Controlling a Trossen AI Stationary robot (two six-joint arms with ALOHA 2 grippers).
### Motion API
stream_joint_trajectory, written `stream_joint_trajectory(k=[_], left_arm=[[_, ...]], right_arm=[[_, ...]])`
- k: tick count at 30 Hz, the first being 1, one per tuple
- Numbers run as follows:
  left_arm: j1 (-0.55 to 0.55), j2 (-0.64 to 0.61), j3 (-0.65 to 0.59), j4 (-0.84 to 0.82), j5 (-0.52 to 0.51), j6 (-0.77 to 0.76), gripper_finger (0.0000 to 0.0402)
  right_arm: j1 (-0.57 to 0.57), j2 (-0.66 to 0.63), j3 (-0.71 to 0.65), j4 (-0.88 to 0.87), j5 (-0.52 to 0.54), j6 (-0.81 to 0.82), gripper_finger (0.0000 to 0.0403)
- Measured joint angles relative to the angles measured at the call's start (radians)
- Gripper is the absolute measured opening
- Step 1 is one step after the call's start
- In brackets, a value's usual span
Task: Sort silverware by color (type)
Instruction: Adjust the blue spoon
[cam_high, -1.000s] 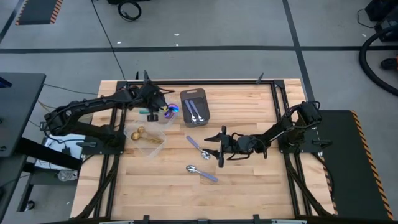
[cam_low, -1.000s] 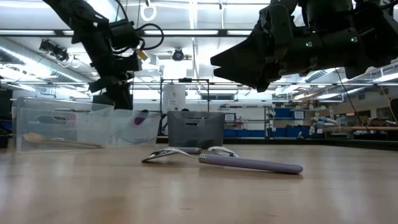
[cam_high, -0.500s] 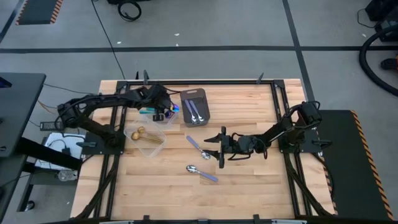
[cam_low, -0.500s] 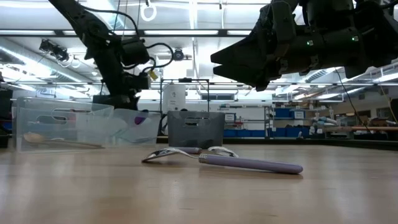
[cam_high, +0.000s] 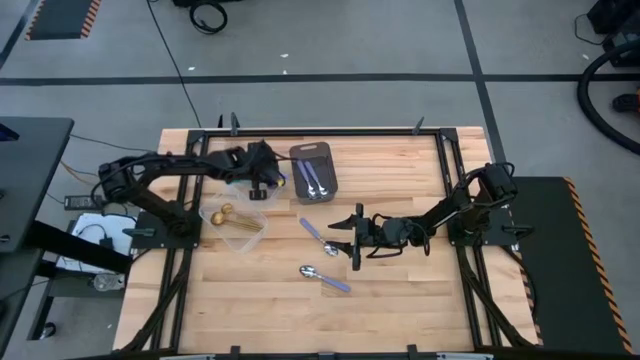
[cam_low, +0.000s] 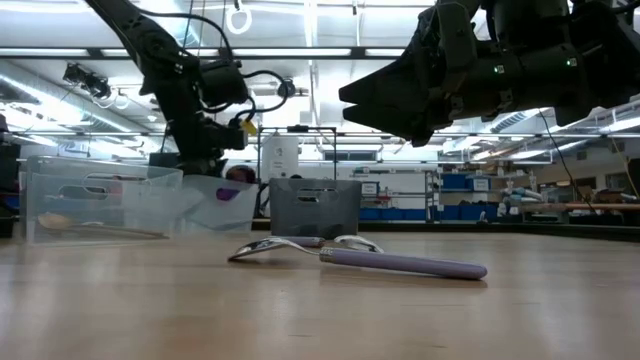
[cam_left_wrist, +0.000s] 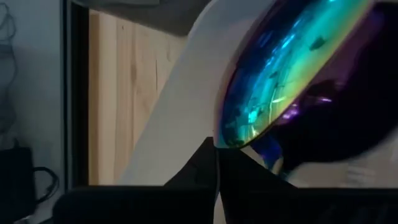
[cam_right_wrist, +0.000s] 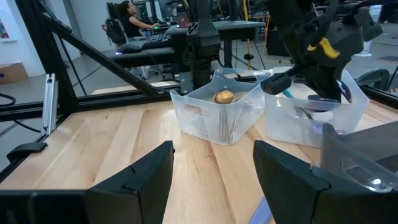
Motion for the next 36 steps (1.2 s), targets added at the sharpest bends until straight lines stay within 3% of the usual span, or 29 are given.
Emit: stream_joint_trajectory(k=[9,16,22,29,36], left_arm=[[-0.071,-0.083,0.000,-0.030,-0.154,-0.026,0.0006],[-0.127,-0.185,0.000,-0.171,-0.296,-0.065,0.0006],[-0.166,-0.198,0.057,-0.356,-0.335,-0.214,0.0006],[-0.213,-0.198,0.126,-0.417,-0.365,-0.320,0.0006],[-0.253,-0.198,0.129,-0.514,-0.477,-0.459,0.0006]], right_arm=[[0.000,0.000,0.000,0.000,0.001,0.000,0.0230],[0.000,0.000,0.000,0.000,0.001,0.002,0.0230],[0.000,0.000,0.000,0.004,0.002,0.003,0.0230],[0.000,0.000,0.000,0.003,0.002,0.003,0.0230],[0.000,0.000,0.000,-0.002,0.002,0.000,0.0230]])
